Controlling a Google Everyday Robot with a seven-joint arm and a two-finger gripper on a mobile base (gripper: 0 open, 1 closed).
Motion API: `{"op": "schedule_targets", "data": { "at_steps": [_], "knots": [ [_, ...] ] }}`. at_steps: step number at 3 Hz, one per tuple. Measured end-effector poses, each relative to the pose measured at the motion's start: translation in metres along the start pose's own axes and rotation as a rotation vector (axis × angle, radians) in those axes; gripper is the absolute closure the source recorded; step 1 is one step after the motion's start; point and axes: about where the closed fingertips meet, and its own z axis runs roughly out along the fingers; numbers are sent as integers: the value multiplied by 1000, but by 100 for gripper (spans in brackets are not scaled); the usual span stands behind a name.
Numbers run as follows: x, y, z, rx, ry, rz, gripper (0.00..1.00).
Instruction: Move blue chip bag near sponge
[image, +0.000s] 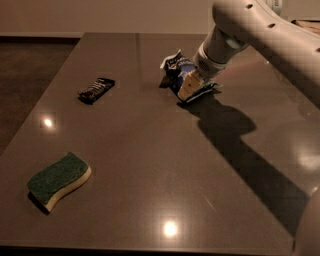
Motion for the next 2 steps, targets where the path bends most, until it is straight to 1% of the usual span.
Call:
{"op": "schedule_targets", "data": {
  "at_steps": [1, 2],
  "knots": [
    [-4, 4, -7, -13, -5, -24, 62],
    [-4, 24, -27, -34, -11, -108, 85]
  ]
}}
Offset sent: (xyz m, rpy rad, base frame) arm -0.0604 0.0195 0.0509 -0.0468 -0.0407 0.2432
